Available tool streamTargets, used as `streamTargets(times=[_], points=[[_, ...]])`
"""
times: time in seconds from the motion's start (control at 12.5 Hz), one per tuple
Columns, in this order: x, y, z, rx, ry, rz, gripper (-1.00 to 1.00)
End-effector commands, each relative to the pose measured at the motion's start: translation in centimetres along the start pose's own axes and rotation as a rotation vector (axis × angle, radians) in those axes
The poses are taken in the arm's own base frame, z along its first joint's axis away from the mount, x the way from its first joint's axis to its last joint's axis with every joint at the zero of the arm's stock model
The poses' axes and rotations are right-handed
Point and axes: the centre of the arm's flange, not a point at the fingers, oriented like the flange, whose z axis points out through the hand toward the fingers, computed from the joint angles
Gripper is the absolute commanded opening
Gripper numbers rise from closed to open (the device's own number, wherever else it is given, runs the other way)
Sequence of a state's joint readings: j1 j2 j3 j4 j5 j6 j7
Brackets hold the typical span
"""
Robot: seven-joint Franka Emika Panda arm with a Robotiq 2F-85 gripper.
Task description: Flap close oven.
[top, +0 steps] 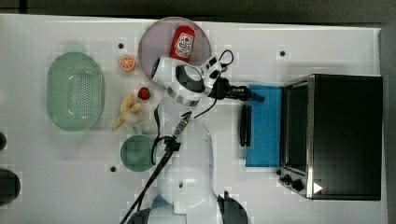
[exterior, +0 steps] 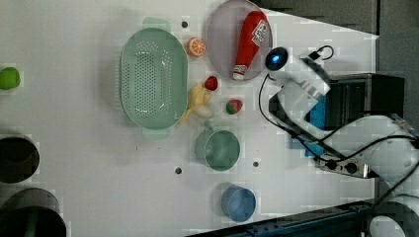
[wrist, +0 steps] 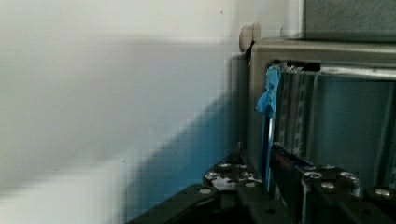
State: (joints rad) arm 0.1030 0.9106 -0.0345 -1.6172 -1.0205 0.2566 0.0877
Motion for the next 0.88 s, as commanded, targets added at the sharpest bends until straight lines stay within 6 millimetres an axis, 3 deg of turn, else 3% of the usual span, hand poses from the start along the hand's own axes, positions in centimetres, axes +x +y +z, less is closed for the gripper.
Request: streamTargets(times=[0.08,0.48,0.88], points=[[2.2,7.7,-1.1,0.16,-0.026,-0.032,-0.65],[3.4,16.9,1.7,0.44,-0.078,-0.068,-0.65],[3.7,23.6,6.1,0.67,-0.081,-0.026,-0.65]])
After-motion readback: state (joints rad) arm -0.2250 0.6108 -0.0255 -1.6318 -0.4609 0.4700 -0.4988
